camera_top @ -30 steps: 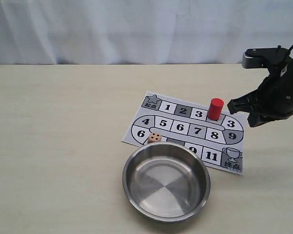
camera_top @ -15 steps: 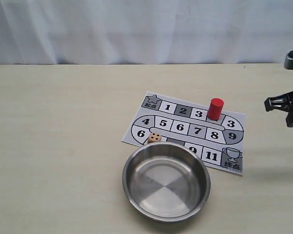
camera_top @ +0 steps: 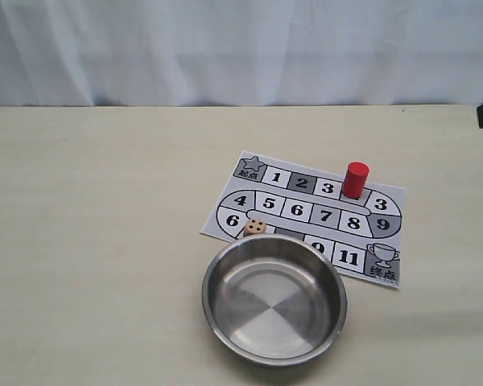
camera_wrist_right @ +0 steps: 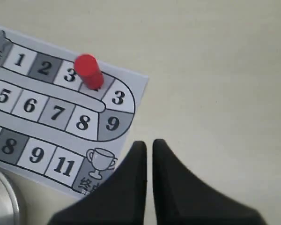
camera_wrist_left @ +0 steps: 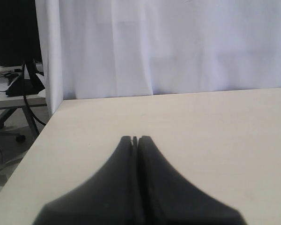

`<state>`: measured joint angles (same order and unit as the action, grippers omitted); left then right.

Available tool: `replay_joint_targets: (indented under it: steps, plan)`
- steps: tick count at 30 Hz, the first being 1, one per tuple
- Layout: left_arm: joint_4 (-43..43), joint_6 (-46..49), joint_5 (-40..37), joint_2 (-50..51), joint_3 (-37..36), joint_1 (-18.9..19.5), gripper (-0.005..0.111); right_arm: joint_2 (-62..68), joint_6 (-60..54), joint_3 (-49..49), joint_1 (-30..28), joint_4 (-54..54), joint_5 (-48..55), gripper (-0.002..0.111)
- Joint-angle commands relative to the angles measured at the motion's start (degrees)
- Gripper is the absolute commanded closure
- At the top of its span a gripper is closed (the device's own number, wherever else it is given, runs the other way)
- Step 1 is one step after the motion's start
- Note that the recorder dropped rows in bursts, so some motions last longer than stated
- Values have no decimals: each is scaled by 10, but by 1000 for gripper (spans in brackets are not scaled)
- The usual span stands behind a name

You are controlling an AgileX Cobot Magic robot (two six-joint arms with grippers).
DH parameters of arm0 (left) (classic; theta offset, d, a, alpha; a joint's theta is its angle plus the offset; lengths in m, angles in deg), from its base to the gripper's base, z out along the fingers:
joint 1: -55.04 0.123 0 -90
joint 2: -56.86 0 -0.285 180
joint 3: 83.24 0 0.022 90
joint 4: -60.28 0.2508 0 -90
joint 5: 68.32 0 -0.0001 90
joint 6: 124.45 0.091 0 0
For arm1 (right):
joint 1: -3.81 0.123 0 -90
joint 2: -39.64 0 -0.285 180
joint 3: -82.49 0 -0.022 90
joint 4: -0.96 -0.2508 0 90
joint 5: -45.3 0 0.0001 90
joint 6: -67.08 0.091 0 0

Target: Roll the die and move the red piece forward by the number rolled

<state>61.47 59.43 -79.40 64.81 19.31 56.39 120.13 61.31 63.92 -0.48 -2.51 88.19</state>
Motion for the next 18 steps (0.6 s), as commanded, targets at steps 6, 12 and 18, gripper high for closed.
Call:
replay_joint_targets:
  steps: [6,12,18]
  plan:
    - [-4,-3,2,-2,2,-1,107,-283,-39,-29,-2,-23,-15,104]
    - [-4,-3,2,-2,2,-1,107,-501,-39,-83,-2,-23,-26,104]
    - [-4,-3,3,-2,2,-1,107,-637,-34,-106,-2,-41,-24,104]
